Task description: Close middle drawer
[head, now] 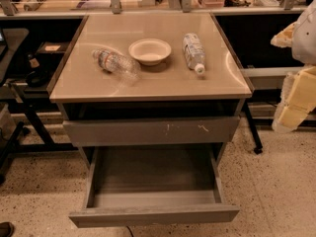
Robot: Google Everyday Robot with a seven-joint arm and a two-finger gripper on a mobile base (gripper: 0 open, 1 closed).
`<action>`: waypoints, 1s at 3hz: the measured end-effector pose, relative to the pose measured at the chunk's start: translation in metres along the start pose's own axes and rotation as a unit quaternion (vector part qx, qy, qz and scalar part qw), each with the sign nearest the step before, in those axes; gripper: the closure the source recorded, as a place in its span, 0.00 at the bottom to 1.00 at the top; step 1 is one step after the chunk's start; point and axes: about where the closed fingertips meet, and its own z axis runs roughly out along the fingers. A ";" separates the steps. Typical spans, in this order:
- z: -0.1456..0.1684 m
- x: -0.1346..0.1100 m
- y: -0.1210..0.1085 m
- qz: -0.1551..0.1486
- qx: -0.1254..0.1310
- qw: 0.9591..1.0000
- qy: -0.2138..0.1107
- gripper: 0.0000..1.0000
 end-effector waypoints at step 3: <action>0.000 0.000 0.000 0.000 0.000 1.000 0.000 0.38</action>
Offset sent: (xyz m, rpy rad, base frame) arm 0.0000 0.0000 0.0000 0.0000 0.0000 0.0000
